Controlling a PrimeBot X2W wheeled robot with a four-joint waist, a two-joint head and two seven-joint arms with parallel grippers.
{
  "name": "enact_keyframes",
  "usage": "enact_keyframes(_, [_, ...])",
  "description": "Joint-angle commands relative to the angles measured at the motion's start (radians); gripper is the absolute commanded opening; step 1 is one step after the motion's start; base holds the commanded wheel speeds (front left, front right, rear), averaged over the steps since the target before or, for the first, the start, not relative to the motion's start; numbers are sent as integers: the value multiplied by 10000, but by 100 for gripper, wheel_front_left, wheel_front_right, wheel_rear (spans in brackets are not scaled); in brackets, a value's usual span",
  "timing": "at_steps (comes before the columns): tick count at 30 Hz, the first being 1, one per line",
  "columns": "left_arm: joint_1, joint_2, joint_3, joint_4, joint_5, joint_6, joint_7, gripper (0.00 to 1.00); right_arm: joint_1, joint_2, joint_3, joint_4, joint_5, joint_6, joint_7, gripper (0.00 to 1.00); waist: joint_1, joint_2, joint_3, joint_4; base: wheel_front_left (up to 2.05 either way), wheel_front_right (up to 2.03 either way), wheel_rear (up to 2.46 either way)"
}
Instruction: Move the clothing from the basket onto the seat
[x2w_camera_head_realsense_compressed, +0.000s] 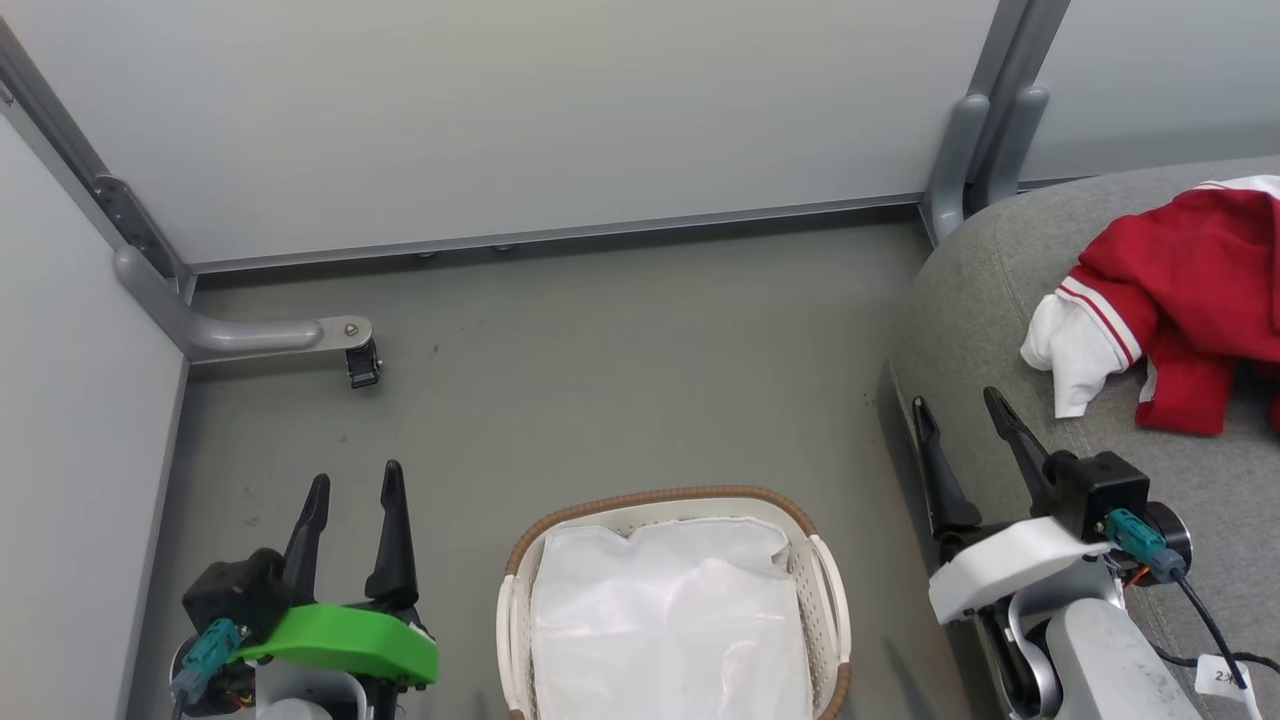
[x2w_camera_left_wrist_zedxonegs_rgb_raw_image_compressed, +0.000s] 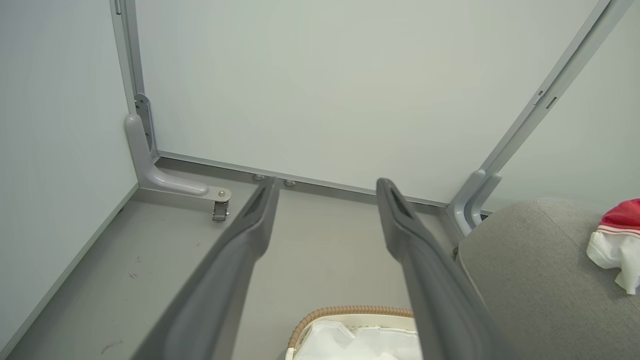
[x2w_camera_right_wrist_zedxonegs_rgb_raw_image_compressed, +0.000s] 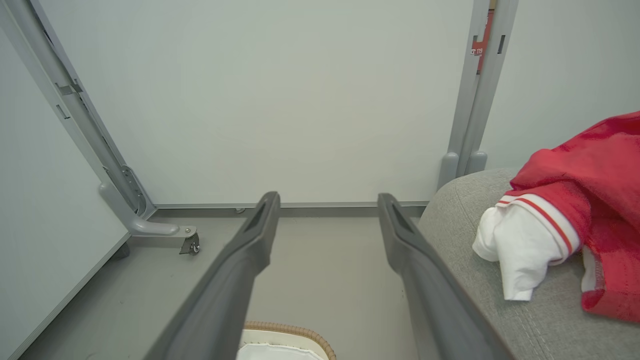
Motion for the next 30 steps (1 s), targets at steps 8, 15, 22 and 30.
enact_keyframes(8, [678, 0, 46, -572, 113, 183, 7, 100, 814, -45, -43, -399, -67, -14, -47, 100, 0, 0, -120, -175, 0, 0, 0])
enact_keyframes(15, [879, 1, 31, -656, 154, 273, 7, 100, 916, -43, -26, -389, 28, -14, -47, 100, 0, 0, -174, -259, 0, 0, 0])
enact_keyframes(22, [863, 0, 18, -548, 148, 292, 7, 100, 884, -42, -67, -418, 30, -14, -46, 100, 0, 0, -182, -255, 0, 0, 0])
enact_keyframes(30, [842, 0, 51, -571, 206, 223, 7, 100, 879, -42, -31, -389, 78, -14, -47, 100, 0, 0, -190, -242, 0, 0, 0])
